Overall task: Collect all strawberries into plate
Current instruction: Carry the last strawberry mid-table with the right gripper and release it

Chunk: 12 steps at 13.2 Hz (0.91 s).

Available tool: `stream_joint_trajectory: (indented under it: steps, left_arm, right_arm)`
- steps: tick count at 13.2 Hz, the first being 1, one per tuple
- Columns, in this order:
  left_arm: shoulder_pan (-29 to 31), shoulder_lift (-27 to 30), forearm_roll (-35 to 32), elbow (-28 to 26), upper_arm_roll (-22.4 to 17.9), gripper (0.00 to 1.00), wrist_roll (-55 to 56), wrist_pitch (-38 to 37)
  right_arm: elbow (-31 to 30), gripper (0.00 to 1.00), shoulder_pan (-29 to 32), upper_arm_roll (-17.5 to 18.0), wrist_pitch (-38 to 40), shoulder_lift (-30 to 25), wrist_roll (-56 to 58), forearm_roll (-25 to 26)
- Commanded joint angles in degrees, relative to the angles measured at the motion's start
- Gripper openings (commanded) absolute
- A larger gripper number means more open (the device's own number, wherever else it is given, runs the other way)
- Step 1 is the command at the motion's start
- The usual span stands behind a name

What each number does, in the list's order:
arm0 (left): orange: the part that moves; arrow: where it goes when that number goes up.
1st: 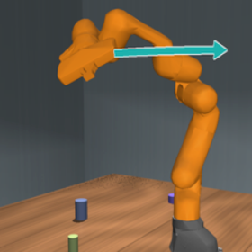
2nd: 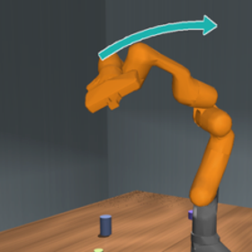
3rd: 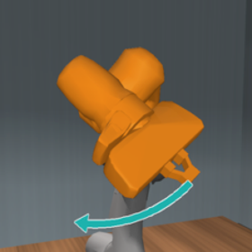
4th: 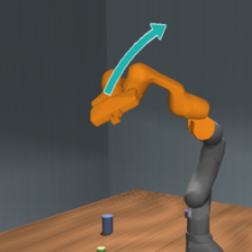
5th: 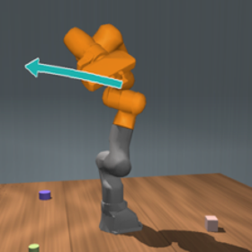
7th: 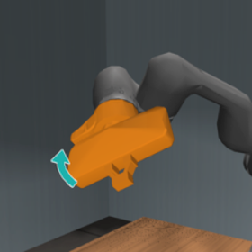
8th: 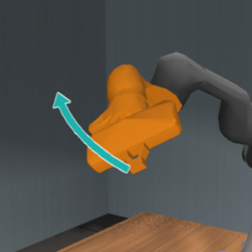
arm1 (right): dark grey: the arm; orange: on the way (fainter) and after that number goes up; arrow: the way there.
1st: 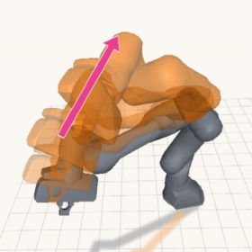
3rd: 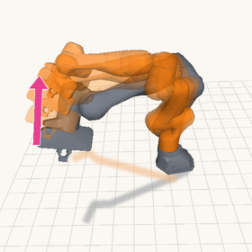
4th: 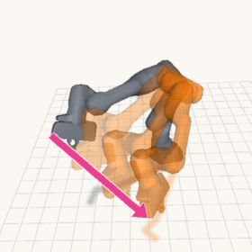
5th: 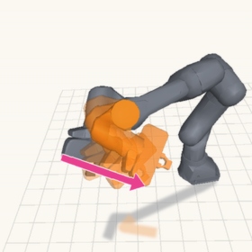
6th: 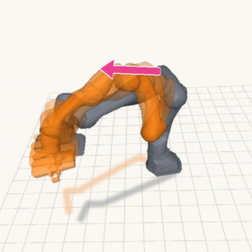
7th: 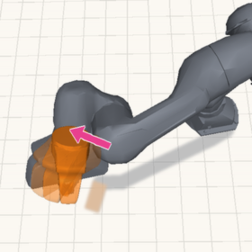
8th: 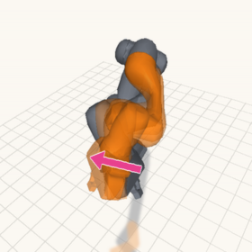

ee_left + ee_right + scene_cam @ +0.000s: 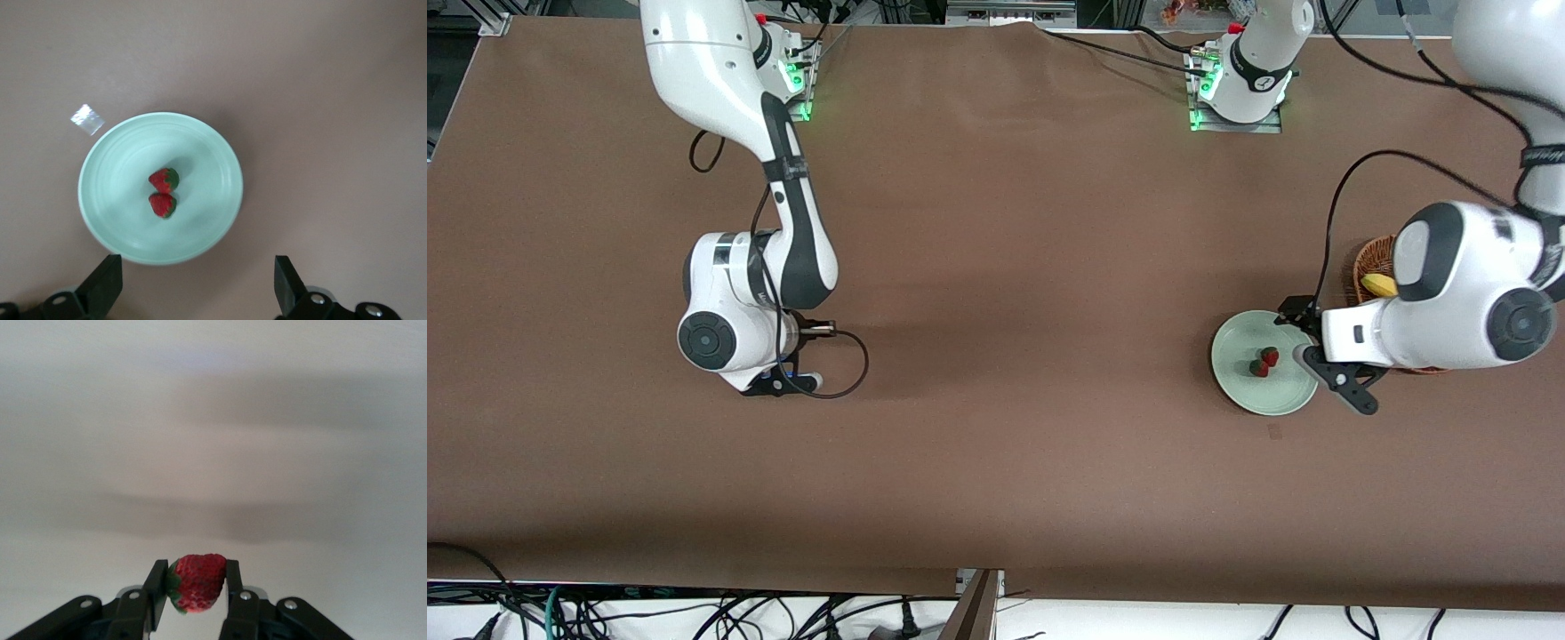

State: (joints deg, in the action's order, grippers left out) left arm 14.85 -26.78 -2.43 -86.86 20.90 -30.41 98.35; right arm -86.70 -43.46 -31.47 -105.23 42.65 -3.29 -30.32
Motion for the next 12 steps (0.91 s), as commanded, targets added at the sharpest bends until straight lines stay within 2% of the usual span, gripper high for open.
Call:
stream_joint_trajectory:
  steps: [1,3,6,8,10,12]
  left_arm:
    - [-0.9,-0.6,-0.6,8.3,0.5,1.0,5.8,-7.5]
    - [-1.0,-0.6,-0.6,9.1,0.6,1.0,7.4,-7.8]
    - [-1.1,1.8,0.3,10.0,3.5,1.0,14.6,-8.3]
    - [-1.2,3.7,-1.3,11.3,3.3,1.0,15.9,-10.6]
    - [-0.9,5.2,-1.6,11.3,2.7,1.0,15.9,-11.2]
    - [-2.4,5.3,-1.8,10.7,1.7,1.0,17.6,-10.8]
  right_arm:
    - [3.3,0.15,-0.8,6.1,-2.8,0.7,-11.4,-6.5]
    - [3.6,0.16,-1.6,11.2,-10.7,0.9,-20.0,-8.3]
    - [3.9,0.16,-2.2,21.5,-28.2,2.2,-32.6,-8.1]
    - [4.6,0.16,-3.4,26.5,-40.1,4.1,-38.3,-8.1]
    - [7.8,0.17,-6.5,28.2,-47.2,7.5,-43.2,-8.1]
    - [13.3,0.17,-10.1,28.1,-52.4,12.7,-46.7,-7.8]
